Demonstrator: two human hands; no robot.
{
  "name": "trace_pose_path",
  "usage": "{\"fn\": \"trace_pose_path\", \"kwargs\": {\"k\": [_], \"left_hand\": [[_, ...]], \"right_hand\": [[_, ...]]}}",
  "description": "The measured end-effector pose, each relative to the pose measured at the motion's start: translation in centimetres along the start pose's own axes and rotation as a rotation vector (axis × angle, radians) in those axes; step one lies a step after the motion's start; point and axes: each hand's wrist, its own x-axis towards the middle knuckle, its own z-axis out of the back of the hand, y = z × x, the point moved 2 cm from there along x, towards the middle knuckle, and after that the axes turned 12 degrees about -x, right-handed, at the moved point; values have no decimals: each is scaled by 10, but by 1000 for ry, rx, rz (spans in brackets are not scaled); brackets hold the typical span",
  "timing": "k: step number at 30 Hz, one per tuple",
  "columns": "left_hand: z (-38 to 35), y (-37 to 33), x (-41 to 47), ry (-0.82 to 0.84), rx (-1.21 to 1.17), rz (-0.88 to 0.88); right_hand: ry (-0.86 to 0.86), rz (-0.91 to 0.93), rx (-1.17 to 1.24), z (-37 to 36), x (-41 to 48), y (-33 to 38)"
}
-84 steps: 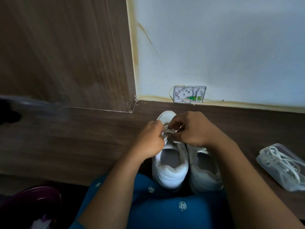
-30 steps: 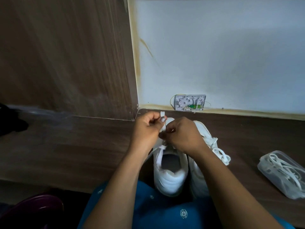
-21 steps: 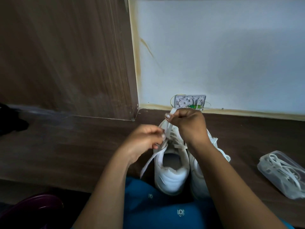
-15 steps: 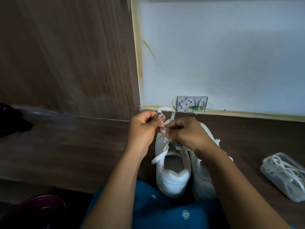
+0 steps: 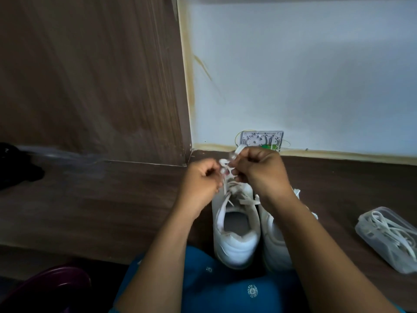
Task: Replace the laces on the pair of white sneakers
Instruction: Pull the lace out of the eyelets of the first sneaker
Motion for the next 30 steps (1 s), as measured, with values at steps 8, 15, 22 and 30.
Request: {"fn": "trace_pose_path", "kwargs": {"k": [8, 15, 22, 30], "left_hand": [[9, -1, 6, -186, -58, 27], [11, 4, -2, -42, 453, 13], [-19, 14, -2, 322, 734, -141], [-9, 18, -1, 203, 475, -134]], "right_hand": [[177, 166, -620, -9, -1, -6], [-30, 56, -889, 33, 4, -4], [210, 91, -1057, 25, -8, -17], [247, 298, -1294, 6, -2, -22]]}}
